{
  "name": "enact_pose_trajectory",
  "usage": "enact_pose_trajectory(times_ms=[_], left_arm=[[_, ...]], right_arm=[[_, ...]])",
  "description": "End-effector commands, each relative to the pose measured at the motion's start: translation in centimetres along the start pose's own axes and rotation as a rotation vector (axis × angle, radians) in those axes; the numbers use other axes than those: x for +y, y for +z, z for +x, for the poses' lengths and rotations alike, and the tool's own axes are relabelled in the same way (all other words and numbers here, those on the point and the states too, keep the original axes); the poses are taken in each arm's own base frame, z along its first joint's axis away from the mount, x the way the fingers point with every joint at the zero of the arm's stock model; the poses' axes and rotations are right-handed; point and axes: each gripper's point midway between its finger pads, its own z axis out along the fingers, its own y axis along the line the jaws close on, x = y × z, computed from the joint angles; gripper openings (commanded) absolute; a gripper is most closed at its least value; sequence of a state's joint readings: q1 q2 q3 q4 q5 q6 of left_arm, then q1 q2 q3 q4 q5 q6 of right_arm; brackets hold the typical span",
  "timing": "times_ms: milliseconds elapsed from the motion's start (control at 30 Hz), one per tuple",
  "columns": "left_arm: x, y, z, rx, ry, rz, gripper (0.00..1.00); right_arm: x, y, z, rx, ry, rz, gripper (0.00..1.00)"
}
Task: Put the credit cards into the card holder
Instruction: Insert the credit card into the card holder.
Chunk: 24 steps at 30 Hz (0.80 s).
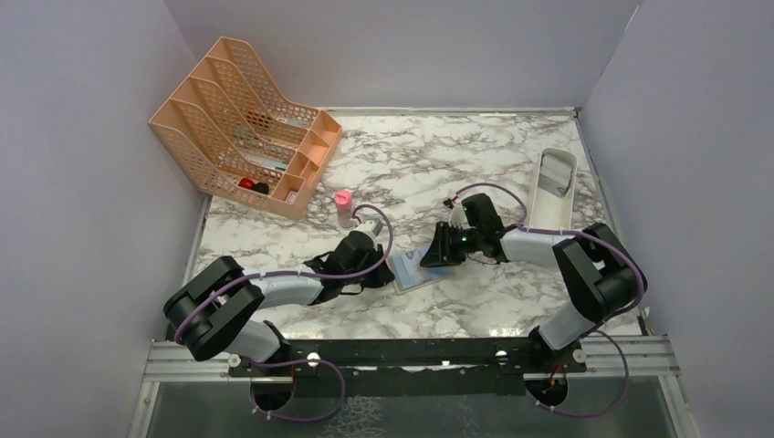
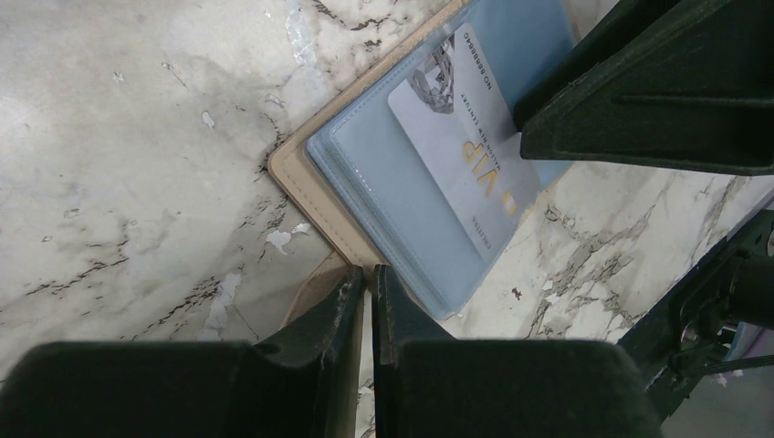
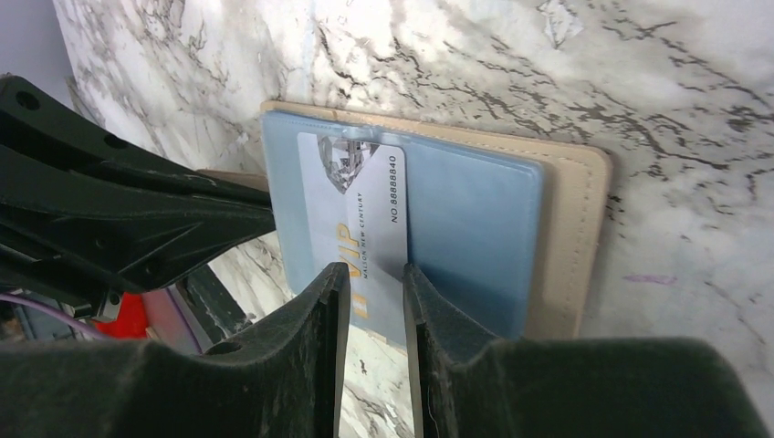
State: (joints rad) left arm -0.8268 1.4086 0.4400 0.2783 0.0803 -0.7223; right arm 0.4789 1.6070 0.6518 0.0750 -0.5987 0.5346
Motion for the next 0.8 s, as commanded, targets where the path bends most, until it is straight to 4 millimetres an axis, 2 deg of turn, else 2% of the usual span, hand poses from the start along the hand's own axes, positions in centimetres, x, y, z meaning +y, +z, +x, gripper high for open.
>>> enact_pose_trajectory(times_ms=[0,333,633,767], left_arm=[[0.3,0.1,1.5,0.054,-0.001,0.001,0.12],[0.2,0.2,1.5,0.058,-0.001,0.004,0.12],[0.2,0.1,1.2,0.049,0.003,-0.005,0.12],[0.1,0.1,0.9,0.045,0.008,-0.009,0.12]], right_arm=[[1.3,0.7,-0.5,-0.004,-0.021,-0.034,0.32],[3.2,2.4,0.7,0.045,-0.034,-0.107,0.32],[4.1,1.7,0.4,0.013,-0.043,-0.130,0.33],[4.8,1.9,1.0,0.043,-0.023,-0.189,0.33]])
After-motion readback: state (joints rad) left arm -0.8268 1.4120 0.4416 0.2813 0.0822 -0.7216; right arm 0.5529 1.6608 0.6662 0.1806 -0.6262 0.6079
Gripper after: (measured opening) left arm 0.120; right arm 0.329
